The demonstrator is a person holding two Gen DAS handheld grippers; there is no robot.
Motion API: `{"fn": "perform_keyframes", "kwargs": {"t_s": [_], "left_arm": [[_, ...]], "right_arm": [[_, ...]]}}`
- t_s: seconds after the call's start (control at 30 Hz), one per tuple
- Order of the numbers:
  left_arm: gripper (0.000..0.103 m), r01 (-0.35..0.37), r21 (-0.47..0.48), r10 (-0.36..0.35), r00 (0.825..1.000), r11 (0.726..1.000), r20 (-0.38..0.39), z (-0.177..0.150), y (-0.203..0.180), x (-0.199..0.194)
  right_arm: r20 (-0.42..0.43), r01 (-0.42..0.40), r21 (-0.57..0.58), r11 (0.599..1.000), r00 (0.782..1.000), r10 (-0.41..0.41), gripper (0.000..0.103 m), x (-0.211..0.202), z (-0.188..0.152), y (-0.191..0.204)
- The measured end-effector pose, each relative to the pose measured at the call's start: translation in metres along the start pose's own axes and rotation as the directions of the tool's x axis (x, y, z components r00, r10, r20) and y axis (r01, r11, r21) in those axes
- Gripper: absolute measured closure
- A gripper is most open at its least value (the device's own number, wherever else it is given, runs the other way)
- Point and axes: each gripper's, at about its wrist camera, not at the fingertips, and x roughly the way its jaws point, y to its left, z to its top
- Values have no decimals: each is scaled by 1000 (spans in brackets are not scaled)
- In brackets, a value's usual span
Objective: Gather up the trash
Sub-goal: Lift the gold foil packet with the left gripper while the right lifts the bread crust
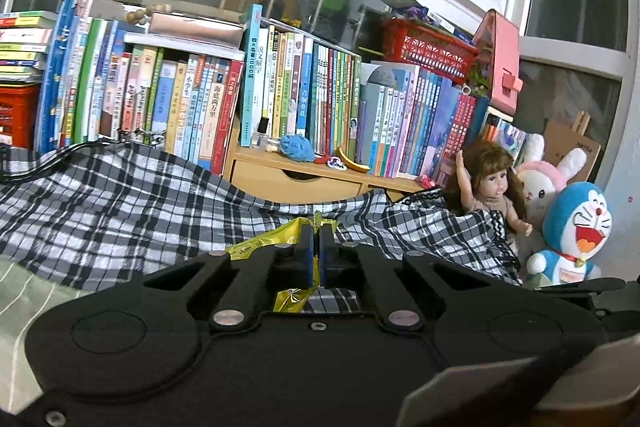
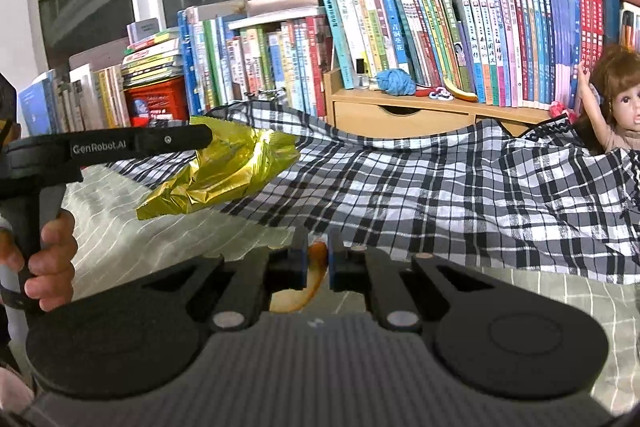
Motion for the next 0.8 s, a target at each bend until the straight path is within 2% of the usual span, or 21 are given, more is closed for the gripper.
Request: {"fn": "perform_keyframes", "kwargs": {"t_s": [0.27,0.4,0.6,0.8], "left_arm": [[101,-8,-2,8,999,1000,46,-12,-5,-74],[101,-21,8,21,1000,1000,19,-23,-12,-110],[101,-18,5,18,1000,1000,6,-61,-26,-182],[101,-28,-87,25,999,996,-37,-96,-24,-239]], "right_arm": [[-16,-34,-35,999,999,33,91,-43,-15,38],[-19,-59,-36,998,998,59,91,-67,-26,55],[-26,-91,-46,995,996,90,91,-105,-49,83],[-42,-123,-80,989,992,120,91,-139,-77,114]]}}
